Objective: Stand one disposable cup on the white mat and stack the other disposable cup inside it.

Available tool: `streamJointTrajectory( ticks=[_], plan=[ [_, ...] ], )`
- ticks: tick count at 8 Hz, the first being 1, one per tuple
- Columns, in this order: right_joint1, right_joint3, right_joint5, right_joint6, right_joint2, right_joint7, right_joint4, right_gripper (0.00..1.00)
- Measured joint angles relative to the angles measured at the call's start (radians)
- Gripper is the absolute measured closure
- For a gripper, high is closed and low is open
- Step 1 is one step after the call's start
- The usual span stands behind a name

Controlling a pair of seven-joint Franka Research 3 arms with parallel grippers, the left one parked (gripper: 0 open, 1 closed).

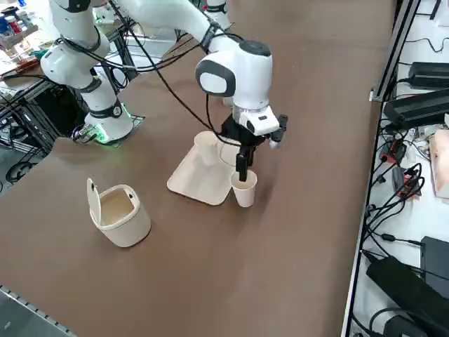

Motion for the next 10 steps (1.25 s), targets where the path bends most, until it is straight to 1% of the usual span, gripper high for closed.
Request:
streamJointTrajectory(
  ticks=[1,2,3,5,6,8,9,10],
  plan=[
    [0.0,0.0,0.0,0.0,0.003,0.0,0.0,0.59],
    [0.0,0.0,0.0,0.0,0.004,0.0,0.0,0.81],
    [0.0,0.0,-0.001,0.0,0.004,0.0,0.002,0.98],
    [0.001,0.001,-0.001,-0.017,-0.008,0.0,0.017,0.98],
    [0.002,0.002,0.0,-0.07,-0.037,0.0,0.032,0.98],
    [0.013,0.012,0.0,-0.262,-0.149,0.004,0.039,0.98],
    [0.034,0.017,0.001,-0.347,-0.213,0.016,0.023,0.98],
    [0.063,0.019,0.002,-0.392,-0.279,0.05,-0.021,0.98]
  ],
)
